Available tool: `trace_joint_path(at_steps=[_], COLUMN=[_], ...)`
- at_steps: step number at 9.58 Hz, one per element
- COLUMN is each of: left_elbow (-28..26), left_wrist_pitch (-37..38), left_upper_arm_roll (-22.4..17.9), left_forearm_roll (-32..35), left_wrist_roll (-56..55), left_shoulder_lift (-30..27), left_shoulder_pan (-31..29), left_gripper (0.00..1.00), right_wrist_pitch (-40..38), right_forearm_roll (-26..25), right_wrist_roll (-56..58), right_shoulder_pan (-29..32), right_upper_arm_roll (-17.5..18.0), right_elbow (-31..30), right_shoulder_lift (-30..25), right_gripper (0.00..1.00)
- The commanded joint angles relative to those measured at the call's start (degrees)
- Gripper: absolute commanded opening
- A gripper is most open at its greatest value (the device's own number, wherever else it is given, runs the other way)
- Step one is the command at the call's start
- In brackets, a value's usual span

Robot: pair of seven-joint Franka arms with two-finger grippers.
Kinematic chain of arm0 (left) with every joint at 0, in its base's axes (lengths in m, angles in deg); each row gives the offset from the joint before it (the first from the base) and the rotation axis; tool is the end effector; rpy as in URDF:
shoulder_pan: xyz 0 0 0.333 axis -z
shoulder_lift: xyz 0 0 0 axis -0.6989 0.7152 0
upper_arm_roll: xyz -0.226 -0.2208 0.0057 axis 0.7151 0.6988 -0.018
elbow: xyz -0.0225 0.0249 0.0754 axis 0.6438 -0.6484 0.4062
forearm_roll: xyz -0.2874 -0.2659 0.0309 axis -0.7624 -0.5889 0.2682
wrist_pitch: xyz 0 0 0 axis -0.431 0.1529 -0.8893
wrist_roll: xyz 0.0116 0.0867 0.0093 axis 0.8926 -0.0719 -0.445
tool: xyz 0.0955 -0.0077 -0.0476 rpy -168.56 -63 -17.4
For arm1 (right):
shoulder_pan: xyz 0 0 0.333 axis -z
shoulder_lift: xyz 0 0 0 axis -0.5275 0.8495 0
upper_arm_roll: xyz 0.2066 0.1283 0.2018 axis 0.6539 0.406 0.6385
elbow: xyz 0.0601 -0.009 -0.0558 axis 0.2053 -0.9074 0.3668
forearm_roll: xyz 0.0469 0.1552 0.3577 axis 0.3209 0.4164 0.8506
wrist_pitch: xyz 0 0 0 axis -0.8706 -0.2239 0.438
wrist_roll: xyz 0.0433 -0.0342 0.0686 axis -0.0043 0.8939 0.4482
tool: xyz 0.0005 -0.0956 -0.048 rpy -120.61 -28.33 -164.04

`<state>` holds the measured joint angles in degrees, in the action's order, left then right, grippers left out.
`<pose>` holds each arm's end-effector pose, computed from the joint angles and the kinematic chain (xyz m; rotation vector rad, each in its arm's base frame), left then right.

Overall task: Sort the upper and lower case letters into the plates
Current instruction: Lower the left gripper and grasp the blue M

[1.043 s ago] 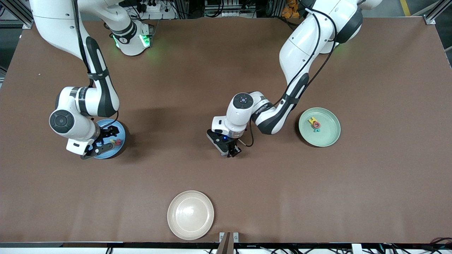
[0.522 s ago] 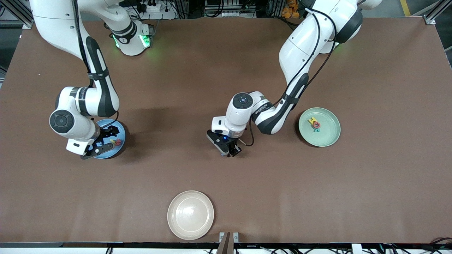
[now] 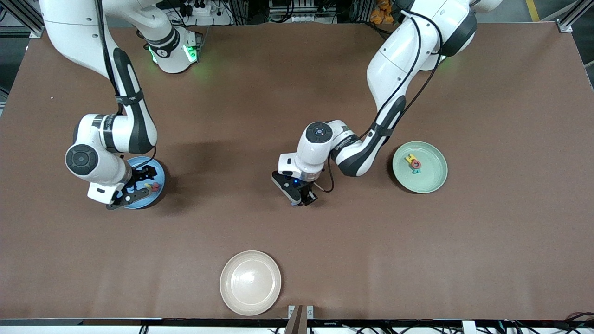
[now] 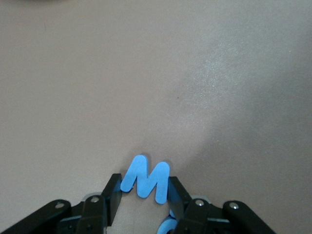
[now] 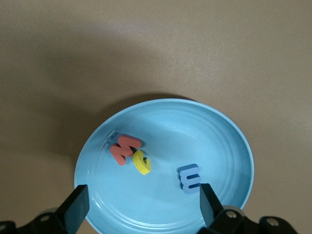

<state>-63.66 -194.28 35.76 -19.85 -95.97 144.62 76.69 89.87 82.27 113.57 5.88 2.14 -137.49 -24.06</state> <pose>0.5594 -0.5066 0.1649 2.7482 -1.2521 0.5289 0.5928 0.0034 0.2396 2.9275 0.6628 -0.2370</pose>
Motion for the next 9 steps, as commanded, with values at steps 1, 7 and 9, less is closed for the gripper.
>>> trace_joint_path(at_steps=[1,7,9], left_elbow=[-0.1,-0.4,-0.4], left_wrist_pitch=[1.0,4.0,6.3], left_upper_arm_roll=[-0.5,-0.3,0.1], left_forearm_roll=[-1.1,-0.9,-0.9], left_wrist_roll=[-0.6,0.3,1.1], left_shoulder_lift=[0.6,-1.8,-2.7], left_shoulder_pan=[1.2,0.1,-1.1], left_gripper=[0.32,0.26,0.26], right_wrist_pitch=[-0.2,-0.5,-0.4], right_forearm_roll=[-0.9,-0.3,-0.3], right_wrist_roll=[-0.3,-4.1,-5.6], right_shoulder_pan=[-0.5,-1.5,-1.5], right_upper_arm_roll=[0.0,2.9,3.5], right_elbow=[0.7,2.9,3.0], right_shoulder_lift=[-0.1,-0.1,0.0], right_gripper=[1.0,1.0,1.0])
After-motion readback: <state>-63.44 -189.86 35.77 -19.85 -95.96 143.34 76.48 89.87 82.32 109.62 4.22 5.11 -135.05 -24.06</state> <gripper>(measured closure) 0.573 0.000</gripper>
